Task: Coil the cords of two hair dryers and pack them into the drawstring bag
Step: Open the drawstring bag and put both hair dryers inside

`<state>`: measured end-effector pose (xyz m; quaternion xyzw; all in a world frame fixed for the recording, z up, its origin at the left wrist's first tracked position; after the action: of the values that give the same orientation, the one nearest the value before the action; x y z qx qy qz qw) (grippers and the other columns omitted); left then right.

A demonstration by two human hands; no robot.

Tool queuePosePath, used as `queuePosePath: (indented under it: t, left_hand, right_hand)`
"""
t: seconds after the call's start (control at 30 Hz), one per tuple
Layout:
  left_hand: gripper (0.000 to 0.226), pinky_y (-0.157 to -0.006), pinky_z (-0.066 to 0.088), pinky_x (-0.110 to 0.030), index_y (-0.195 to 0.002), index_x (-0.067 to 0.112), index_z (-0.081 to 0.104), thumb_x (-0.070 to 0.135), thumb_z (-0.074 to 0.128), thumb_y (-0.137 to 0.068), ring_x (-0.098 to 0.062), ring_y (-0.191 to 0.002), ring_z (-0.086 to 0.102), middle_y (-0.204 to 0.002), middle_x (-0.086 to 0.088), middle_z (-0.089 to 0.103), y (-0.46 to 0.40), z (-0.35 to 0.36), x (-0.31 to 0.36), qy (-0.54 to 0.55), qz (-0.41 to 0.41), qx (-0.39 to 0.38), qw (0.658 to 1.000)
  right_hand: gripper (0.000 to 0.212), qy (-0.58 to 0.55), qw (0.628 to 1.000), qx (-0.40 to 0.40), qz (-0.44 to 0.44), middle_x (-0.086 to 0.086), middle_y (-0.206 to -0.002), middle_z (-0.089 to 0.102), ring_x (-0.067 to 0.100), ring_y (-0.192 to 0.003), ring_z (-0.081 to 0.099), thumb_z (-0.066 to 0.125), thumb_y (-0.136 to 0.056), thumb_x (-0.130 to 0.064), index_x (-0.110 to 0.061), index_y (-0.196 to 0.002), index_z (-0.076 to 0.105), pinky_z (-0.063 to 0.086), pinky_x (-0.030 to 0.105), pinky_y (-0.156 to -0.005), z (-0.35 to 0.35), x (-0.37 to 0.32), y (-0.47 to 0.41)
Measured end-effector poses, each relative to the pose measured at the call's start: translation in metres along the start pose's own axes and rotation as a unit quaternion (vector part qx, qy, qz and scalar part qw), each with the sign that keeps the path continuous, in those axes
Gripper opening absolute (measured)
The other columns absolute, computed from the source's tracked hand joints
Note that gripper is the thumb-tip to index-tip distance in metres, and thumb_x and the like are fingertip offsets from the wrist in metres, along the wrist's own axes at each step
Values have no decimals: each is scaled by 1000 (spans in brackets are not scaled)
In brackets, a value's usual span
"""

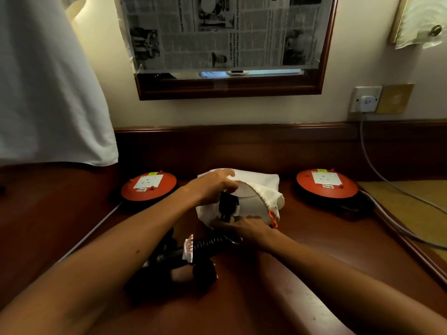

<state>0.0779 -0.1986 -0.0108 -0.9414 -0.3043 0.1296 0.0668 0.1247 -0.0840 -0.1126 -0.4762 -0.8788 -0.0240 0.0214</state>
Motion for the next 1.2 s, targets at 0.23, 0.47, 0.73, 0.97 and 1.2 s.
queuePosePath:
  t: [0.23, 0.47, 0.73, 0.97, 1.2]
  left_hand:
    - [25, -71, 52, -37, -101, 5, 63, -8, 53, -84, -30, -110, 45, -134, -16, 40, 10, 7, -4, -123, -74, -58, 988]
    - [39, -63, 50, -33, -112, 0, 54, -14, 61, -77, -35, -101, 45, -130, -22, 34, 18, 5, -19, -153, -159, -44, 974]
    - [57, -75, 47, -33, -133, 4, 37, -6, 58, -81, -30, -107, 53, -122, -15, 52, 13, -8, -6, -43, -116, -41, 991]
    - [52, -82, 48, -41, -125, 7, 45, 8, 68, -79, -33, -110, 54, -124, -13, 54, 8, -33, 3, 13, -77, -26, 997]
    - [68, -74, 48, -40, -135, 17, 43, 1, 68, -75, -33, -102, 57, -133, -9, 46, 28, -23, -31, -74, -56, -26, 995]
  right_hand:
    - [72, -57, 997, -56, -6, 10, -106, 62, 32, -81, 62, 59, -90, -14, -39, -147, 23, 52, 45, -68, -12, 14, 3]
    - [33, -163, 985, -58, 10, -13, -93, 56, 2, -81, 58, 65, -87, -10, -15, -119, 60, 51, 17, -74, -29, 48, 25]
    - [55, -258, 955, 98, 114, 13, -130, 57, 26, -119, 54, 43, -81, 16, -12, -126, 56, 43, 21, -85, -46, 44, 0]
    - [64, -167, 980, -32, 100, 11, -159, 10, 40, -132, 40, 52, -95, -21, -43, -148, 24, 45, 37, -94, -2, 18, -29]
    - [57, -88, 979, 28, 182, 6, -161, 16, 31, -146, 17, 50, -96, -35, -25, -149, 31, 20, 47, -115, -9, 14, -42]
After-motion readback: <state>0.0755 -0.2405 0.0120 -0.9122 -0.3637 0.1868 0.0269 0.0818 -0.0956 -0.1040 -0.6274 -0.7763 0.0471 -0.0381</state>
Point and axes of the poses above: each hand's wrist, its own y-axis away from the middle knuckle, its own z-axis out of the palm, x = y × z, the point moved 3 cm from there along -y, towards the middle knuckle
